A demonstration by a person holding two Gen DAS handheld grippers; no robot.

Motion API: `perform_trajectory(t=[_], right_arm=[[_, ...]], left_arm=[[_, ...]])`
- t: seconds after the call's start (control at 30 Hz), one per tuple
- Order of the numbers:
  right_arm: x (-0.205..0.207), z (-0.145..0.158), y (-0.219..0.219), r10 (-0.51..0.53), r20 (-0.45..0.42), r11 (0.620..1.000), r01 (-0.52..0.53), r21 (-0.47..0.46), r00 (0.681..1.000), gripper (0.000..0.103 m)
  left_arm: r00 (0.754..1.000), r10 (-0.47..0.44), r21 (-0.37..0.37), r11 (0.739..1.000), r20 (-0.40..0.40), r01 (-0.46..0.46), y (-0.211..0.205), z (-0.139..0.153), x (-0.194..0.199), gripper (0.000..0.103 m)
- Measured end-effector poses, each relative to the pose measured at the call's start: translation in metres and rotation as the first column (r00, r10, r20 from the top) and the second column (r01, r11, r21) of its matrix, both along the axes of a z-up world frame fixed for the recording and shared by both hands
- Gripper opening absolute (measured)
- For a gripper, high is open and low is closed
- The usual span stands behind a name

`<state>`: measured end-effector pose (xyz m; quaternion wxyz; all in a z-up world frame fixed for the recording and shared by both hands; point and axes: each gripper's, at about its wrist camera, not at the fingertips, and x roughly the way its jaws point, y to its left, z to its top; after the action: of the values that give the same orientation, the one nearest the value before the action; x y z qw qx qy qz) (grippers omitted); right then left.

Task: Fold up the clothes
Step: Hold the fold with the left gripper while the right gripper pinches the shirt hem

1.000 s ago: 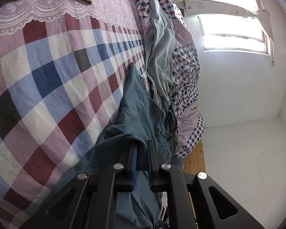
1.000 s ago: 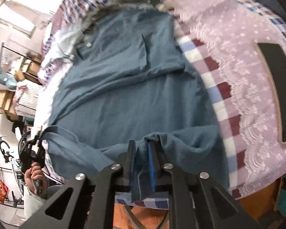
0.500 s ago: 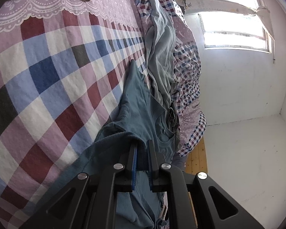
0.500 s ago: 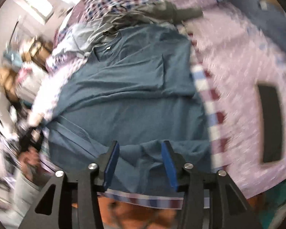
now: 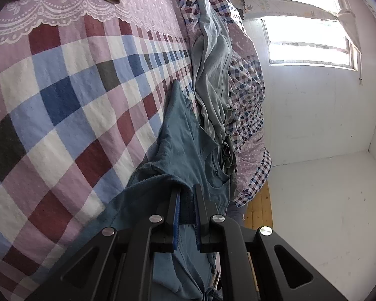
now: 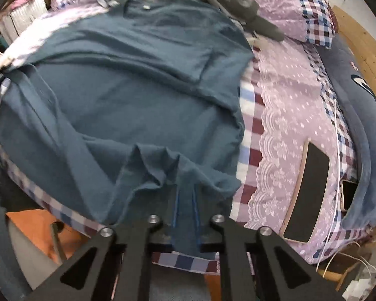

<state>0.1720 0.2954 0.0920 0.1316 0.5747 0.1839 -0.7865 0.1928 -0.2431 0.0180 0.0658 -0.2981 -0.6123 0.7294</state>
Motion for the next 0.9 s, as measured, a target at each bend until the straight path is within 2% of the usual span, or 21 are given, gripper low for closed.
perform_trajectory(t=[0.1,0.17,0.33,0.6,0.67,0.77,0.9], right_arm=[[0.004,-0.007,-0.006,0.018,-0.002,1.000,-0.018,-0.013,1.000,0.007],[0.011,-0.004,-0.017,0.072,-0.020,0.996,-0.073,-0.057,0.997,0.007],[0.022,0.004,-0.043,0.182,-0.040,0.980,-0.185,-0.073,0.982,0.007],[0.008,0.023,-0.019,0.179,-0.065,0.982,-0.182,-0.039,0.982,0.008],[0.001,0.023,-0.017,0.195,-0.053,0.981,-0.196,-0.010,0.979,0.015],[-0.005,0.019,-0.020,0.254,-0.028,0.967,-0.254,0.031,0.967,0.037],[-0.015,0.010,-0.030,0.346,0.031,0.936,-0.347,0.066,0.938,0.041]], left_arm=[[1.000,-0.003,0.002,1.000,-0.003,0.003,0.000,0.000,0.000,0.008],[1.000,-0.004,0.002,1.000,-0.003,0.004,0.000,0.001,-0.001,0.008],[1.000,-0.004,0.004,1.000,-0.002,0.004,0.001,0.001,-0.002,0.008],[1.000,-0.010,-0.002,1.000,-0.002,0.010,0.001,0.001,-0.002,0.008],[1.000,-0.010,-0.005,1.000,-0.002,0.010,0.001,0.002,-0.002,0.008],[1.000,-0.008,-0.010,1.000,0.001,0.008,0.001,0.001,-0.002,0.008],[1.000,-0.009,-0.015,1.000,0.007,0.009,0.001,0.001,-0.002,0.008]])
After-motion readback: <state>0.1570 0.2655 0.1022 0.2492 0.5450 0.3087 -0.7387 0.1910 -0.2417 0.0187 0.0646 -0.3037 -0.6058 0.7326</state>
